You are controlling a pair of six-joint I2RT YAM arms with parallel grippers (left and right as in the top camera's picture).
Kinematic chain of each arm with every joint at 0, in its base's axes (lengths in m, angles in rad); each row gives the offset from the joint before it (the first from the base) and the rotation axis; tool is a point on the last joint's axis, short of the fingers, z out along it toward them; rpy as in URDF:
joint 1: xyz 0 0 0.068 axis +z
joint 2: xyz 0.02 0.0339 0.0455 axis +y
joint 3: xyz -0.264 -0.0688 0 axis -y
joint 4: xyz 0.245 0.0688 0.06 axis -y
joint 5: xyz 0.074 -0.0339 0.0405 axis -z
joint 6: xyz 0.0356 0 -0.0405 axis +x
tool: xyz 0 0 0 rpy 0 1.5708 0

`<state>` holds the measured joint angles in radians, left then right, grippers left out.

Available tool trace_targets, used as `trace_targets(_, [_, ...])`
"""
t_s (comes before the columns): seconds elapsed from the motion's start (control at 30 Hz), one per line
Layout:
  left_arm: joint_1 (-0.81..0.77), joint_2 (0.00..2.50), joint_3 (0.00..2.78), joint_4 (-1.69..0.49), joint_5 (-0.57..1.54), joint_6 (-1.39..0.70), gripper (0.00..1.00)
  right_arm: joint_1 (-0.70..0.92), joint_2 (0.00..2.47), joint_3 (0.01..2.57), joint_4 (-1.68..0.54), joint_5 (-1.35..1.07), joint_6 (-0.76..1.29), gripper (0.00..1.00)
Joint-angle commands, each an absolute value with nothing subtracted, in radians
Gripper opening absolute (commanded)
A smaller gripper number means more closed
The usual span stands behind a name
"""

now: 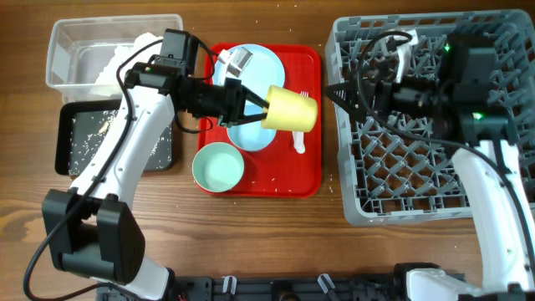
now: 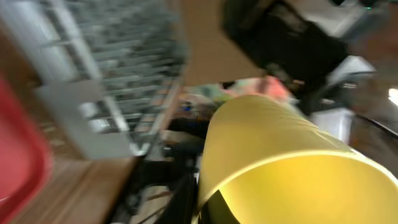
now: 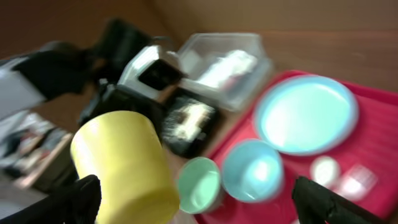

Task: Sort waste into correct bins and load items into the dishwasher rack
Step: 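Hand the yellow cup to the right gripper and lower it into the rack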

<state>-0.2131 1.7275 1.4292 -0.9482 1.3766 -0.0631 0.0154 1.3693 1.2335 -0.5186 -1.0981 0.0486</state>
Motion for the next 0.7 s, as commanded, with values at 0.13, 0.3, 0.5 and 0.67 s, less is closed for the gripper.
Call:
trace_targets(0.13, [-0.204,1.714,1.427,-0.93,1.576,-0.033,0.04,0.028,1.419,1.251,-0.445,-1.425,-0.004,1.0])
trace_targets(0.3, [-0.204,1.714,1.427,-0.892,1.576,-0.034,0.04,0.083,1.419,1.251,-0.441,-1.434,-0.004,0.99])
trace_targets(0.5, [-0.199,1.714,1.427,-0.87,1.575,-0.034,0.04,0.128,1.419,1.251,-0.398,-1.484,0.001,0.97])
trace_targets(0.67, [-0.176,1.714,1.427,-0.869,1.576,-0.057,0.04,0.159,1.419,1.251,-0.402,-1.457,0.001,0.91])
